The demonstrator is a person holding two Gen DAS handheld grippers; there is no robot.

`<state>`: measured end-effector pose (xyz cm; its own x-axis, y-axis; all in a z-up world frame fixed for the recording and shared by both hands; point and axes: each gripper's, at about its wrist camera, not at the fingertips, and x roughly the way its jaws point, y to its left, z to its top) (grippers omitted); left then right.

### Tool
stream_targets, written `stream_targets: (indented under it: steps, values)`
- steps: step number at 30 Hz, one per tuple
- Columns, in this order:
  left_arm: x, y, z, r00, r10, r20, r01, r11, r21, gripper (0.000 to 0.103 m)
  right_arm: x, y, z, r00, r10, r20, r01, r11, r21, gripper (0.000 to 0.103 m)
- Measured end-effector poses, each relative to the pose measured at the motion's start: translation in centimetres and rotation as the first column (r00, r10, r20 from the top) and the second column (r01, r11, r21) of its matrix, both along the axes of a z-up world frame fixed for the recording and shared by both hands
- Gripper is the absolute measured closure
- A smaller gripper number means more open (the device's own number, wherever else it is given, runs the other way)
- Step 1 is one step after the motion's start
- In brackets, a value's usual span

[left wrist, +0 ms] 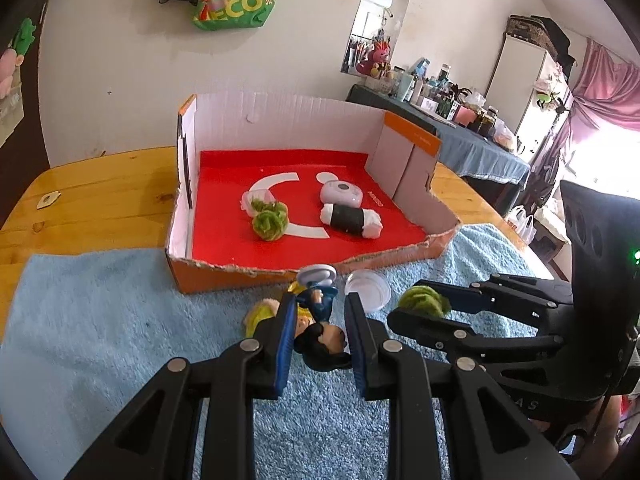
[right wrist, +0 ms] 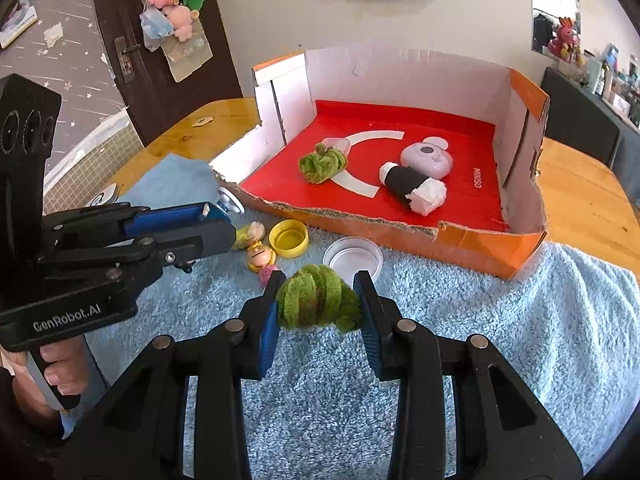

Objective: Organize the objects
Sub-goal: 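Lift the green yarn toy and figurine and carry them toward the box with both grippers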

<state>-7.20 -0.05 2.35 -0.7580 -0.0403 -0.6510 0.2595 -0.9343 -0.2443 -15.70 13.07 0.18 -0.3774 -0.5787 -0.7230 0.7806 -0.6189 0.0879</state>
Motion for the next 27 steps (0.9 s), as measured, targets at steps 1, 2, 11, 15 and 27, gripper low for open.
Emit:
stream_targets:
  steps: [1,2,11,15,27]
  values:
    - [0.0,-0.1,0.1,1.000,0.000,-0.001,0.000,1.000,0.000,0.077,-0.1,0.0,0.1,1.000,0.000,0.001,0.000,1.000,-0.002,0.069]
    - [-0.1,-0.1,0.2,1.000,0.001,-0.003,-0.001,1.000,-0.002,0.077,-0.2,0.0,0.1,1.000,0.001,0.003,-0.001,1.000,-0.004,0.069]
    - [-1.1,-0.9,0.8,1.000,0.001,-0.001,-0.001,1.000,-0.002,0.077,-0.8,-0.4,0.8,1.000,0.006,-0.012,-0.006,1.000,-0.006,0.069]
    - [-1.7,-1.3,1.4,1.000,0.000,-0.004,-0.001,1.000,-0.020,0.077,-1.1,-0.6,1.3,1.000,0.009,-0.024,-0.009,1.000,-0.008,0.070]
    - [-3.9,-2.3,2.2,1.000,-0.016,-0.002,0.016,1.000,-0.022,0.077,-3.2,-0.9,2.5,1.000,0.002,-0.029,-0.003,1.000,-0.020,0.069]
